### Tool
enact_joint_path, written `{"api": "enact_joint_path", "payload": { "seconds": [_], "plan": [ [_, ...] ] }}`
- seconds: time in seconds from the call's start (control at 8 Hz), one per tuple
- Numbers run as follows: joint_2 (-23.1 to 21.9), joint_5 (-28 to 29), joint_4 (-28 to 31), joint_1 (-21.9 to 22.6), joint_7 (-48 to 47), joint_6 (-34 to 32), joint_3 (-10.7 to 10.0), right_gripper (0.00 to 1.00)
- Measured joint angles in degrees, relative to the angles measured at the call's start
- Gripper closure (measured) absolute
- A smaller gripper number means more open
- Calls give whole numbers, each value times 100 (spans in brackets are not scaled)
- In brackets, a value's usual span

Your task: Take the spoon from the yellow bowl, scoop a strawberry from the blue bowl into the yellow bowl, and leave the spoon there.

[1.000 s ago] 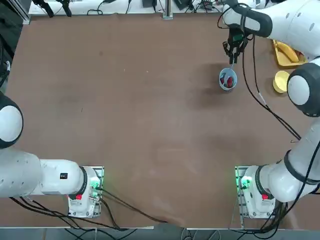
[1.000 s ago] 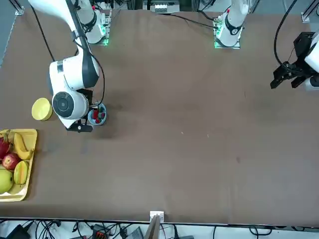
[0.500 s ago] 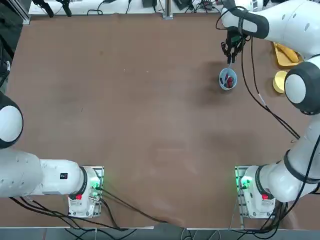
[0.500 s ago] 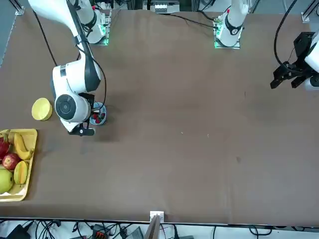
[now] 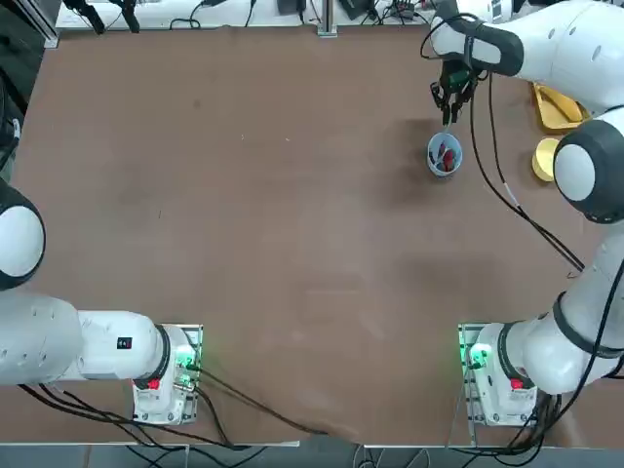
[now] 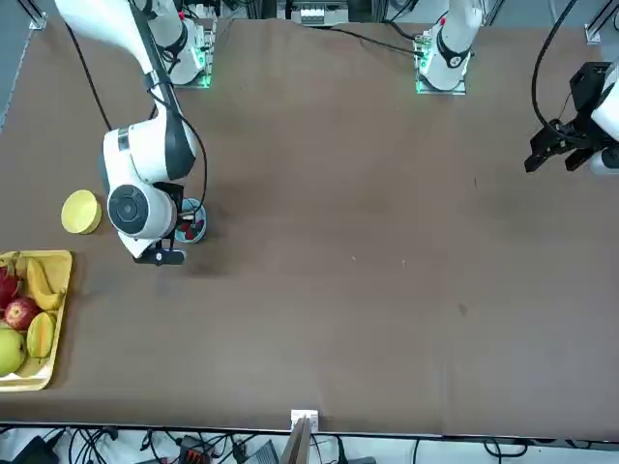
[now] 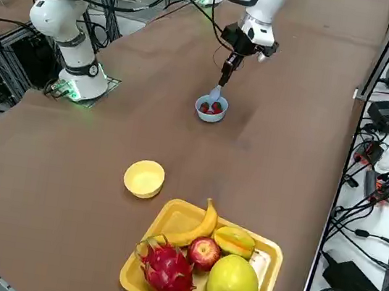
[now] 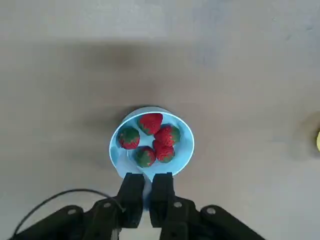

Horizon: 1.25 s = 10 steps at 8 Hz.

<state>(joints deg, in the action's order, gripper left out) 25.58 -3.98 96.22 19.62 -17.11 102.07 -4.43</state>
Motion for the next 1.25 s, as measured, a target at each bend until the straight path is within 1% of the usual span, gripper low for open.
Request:
{"api": "enact_joint_path", "payload": {
  "seconds": [0.88, 1.25],
  "plan": [
    [195, 2, 1, 6, 215, 23, 35, 89],
    [283, -80, 0, 14, 241, 2, 36, 89]
  ]
}}
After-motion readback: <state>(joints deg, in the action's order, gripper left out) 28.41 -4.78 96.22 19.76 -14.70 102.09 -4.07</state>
